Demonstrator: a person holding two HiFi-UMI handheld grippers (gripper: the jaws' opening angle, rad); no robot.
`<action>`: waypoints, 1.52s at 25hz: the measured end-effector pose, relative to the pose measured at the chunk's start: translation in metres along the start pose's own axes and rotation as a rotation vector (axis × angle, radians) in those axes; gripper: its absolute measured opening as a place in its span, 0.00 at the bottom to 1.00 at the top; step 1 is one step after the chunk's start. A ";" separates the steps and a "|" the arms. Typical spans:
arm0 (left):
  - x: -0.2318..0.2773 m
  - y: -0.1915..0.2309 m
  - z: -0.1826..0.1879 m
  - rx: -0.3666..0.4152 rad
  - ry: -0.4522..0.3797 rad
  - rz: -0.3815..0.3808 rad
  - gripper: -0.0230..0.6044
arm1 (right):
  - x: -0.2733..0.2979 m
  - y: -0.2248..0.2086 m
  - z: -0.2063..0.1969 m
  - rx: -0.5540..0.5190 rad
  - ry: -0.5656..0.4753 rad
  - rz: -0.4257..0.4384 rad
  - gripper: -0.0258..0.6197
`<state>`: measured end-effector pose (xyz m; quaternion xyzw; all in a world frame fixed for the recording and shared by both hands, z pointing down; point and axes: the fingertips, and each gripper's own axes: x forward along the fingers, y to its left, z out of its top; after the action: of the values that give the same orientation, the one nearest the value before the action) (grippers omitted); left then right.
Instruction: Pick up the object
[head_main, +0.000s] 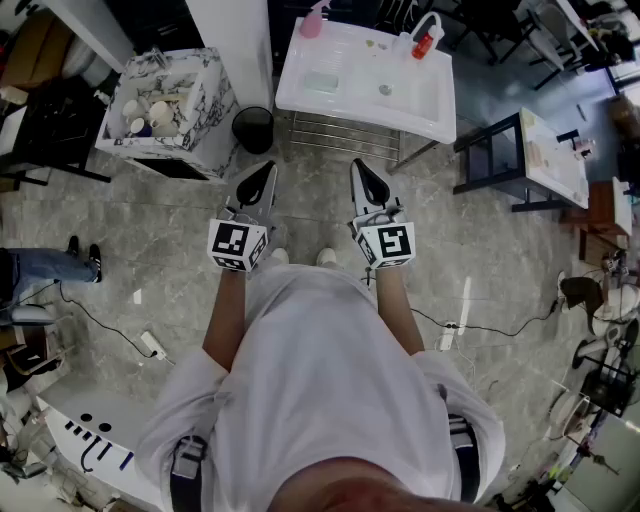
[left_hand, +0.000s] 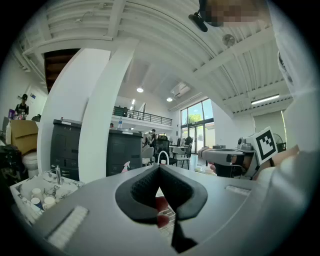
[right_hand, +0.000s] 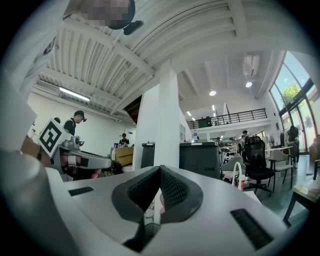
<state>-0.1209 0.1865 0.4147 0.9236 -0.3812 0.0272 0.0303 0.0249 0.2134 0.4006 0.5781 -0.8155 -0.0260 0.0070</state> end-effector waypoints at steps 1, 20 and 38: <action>0.001 0.001 -0.001 0.002 0.000 0.002 0.03 | 0.001 -0.001 0.002 -0.003 -0.008 0.000 0.04; 0.026 -0.018 -0.009 0.047 0.023 0.062 0.03 | -0.016 -0.057 -0.013 0.012 0.012 -0.012 0.04; 0.042 -0.069 -0.013 0.098 0.065 0.090 0.03 | -0.042 -0.092 -0.015 0.031 0.025 0.022 0.85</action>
<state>-0.0431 0.2069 0.4284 0.9045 -0.4194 0.0774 -0.0040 0.1267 0.2223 0.4115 0.5693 -0.8221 -0.0058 0.0086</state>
